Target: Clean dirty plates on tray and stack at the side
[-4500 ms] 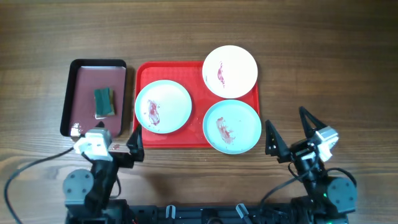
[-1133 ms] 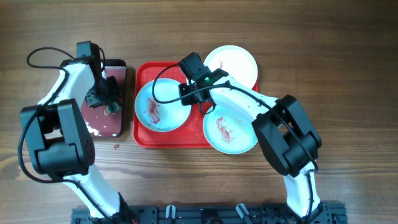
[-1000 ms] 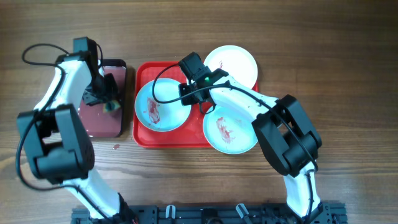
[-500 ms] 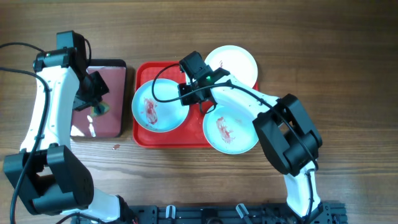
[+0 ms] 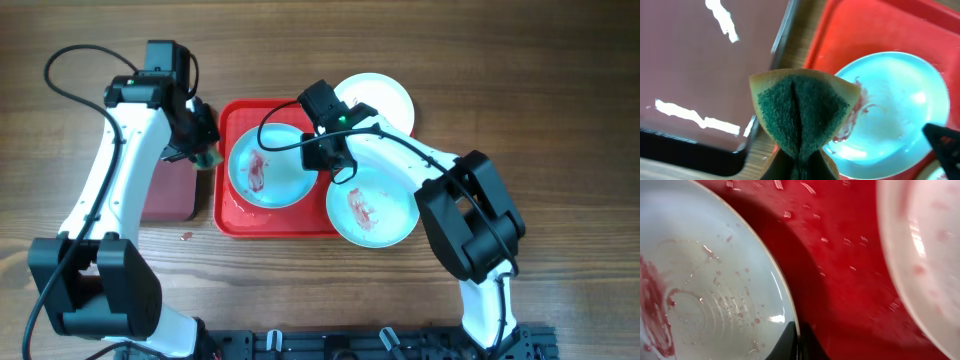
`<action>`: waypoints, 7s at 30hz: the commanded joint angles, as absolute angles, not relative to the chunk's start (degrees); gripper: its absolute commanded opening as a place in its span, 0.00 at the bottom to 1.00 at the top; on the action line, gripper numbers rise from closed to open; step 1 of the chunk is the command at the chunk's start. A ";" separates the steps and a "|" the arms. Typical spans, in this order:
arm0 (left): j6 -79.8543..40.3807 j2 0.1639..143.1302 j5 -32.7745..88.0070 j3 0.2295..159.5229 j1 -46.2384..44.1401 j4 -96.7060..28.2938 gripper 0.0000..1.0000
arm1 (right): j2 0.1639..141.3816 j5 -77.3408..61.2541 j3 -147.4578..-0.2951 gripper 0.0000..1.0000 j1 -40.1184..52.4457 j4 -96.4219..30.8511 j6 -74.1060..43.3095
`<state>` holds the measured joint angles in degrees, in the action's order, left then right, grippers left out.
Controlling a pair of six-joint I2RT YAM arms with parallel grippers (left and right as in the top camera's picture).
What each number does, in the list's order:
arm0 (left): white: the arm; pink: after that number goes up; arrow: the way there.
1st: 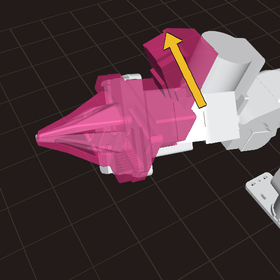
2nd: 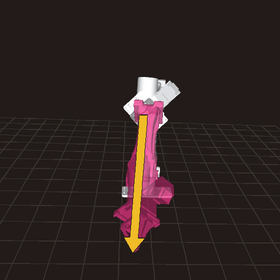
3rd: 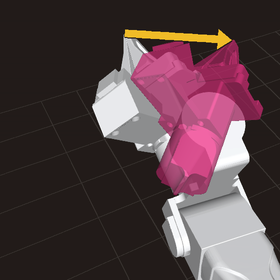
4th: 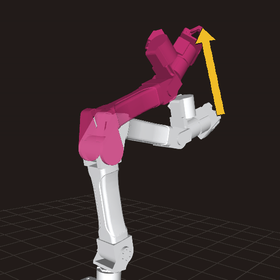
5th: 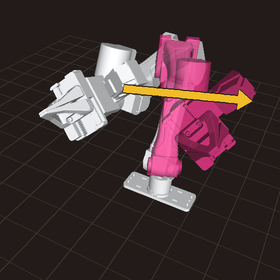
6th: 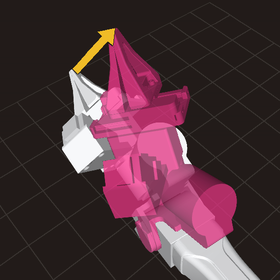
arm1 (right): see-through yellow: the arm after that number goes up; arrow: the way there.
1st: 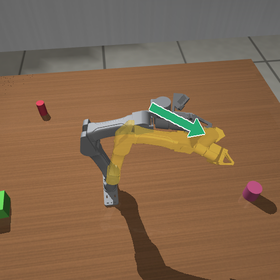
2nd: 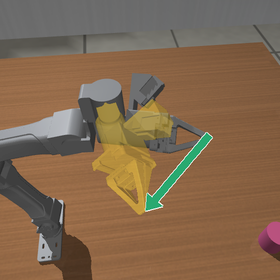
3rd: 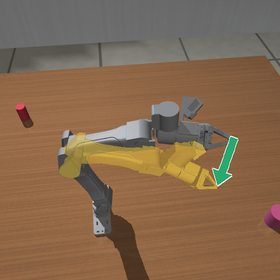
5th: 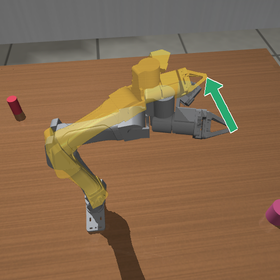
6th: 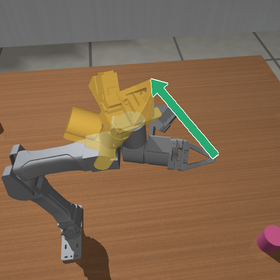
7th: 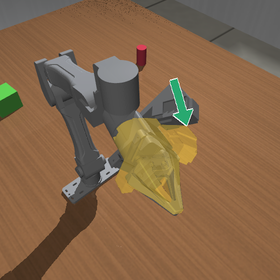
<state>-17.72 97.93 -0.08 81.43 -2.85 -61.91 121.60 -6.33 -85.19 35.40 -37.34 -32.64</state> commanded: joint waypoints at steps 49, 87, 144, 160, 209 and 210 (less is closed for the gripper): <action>-22.81 114.34 1.96 77.49 -13.72 -44.93 0.04 | 123.72 -20.93 -82.76 0.04 31.07 -33.30 -25.69; -7.77 117.62 13.43 77.47 -19.05 -46.44 0.04 | 128.07 -30.11 -82.74 0.04 28.73 -28.99 -31.59; -26.74 118.63 7.20 70.19 -19.62 -31.22 0.04 | 128.07 -30.55 -82.74 0.04 28.93 -28.36 -30.65; -69.93 118.56 12.58 73.43 -16.58 -25.82 0.04 | 128.07 -27.03 -82.74 0.04 31.66 -28.12 -36.03; -28.01 96.40 8.34 72.97 -8.08 -54.94 0.04 | 127.17 -17.76 -91.07 0.47 30.70 -28.16 0.51; -29.02 96.44 8.32 72.97 -8.08 -54.96 0.04 | 127.20 -17.69 -91.07 0.47 31.18 -27.18 1.96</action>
<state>-25.04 95.70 6.55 73.54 -8.19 -54.70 126.06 -19.64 -89.78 30.20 -29.12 -6.17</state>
